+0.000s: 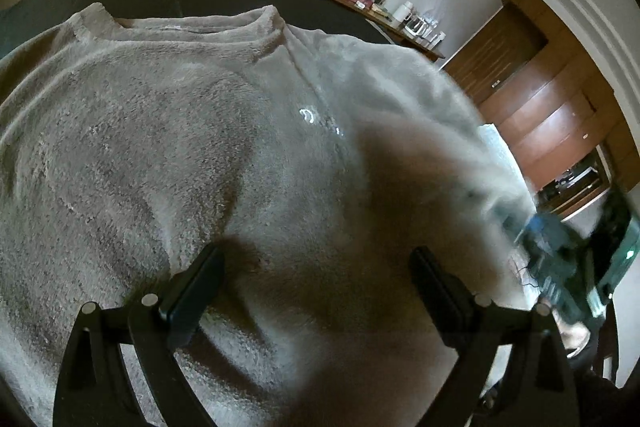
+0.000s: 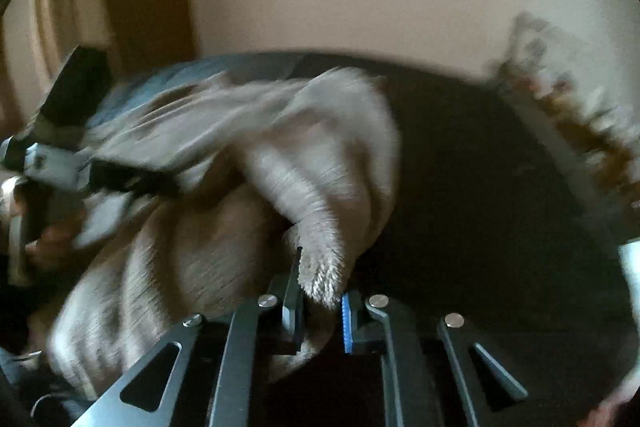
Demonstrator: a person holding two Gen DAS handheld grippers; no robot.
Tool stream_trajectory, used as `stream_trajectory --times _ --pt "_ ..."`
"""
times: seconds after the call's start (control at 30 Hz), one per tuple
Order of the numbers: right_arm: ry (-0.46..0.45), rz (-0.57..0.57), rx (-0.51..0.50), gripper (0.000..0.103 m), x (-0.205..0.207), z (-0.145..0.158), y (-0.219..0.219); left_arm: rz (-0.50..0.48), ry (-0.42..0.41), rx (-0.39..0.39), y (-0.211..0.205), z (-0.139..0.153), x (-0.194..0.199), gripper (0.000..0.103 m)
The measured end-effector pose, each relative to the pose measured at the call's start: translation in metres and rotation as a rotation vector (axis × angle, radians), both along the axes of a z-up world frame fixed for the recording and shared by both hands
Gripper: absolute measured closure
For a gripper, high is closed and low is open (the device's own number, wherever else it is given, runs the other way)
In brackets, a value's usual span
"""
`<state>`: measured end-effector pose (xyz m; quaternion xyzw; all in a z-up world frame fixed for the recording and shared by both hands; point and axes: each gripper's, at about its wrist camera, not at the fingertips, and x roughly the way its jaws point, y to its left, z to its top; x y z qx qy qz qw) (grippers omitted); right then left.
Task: Fold clothes
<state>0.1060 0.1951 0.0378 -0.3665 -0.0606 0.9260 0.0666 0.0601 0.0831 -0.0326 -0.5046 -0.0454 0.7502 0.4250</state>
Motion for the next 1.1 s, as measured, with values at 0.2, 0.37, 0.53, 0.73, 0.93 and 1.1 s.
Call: stream_trajectory --times 0.2,0.37,0.53,0.73,0.93,1.1 --pt "0.176 -0.316 0.560 0.090 0.011 0.037 0.029 -0.003 0.027 -0.026 0.006 -0.001 0.002 0.007" --pt "0.183 -0.474 0.578 0.083 -0.002 0.044 0.081 -0.013 0.066 -0.052 0.012 -0.002 0.006 0.006" --pt "0.123 -0.364 0.245 0.018 0.013 0.027 0.110 -0.023 0.094 -0.070 0.019 -0.003 0.007 0.004" --pt "0.106 -0.440 0.018 0.018 0.040 0.007 0.130 -0.035 0.133 -0.097 0.022 -0.004 0.015 0.002" --pt "0.088 -0.592 -0.123 0.018 0.068 -0.016 0.155 -0.038 0.161 -0.119 0.022 -0.004 0.021 0.001" --pt "0.048 -0.530 -0.112 0.018 0.056 -0.026 0.149 -0.043 0.187 -0.138 0.022 -0.003 0.025 0.001"
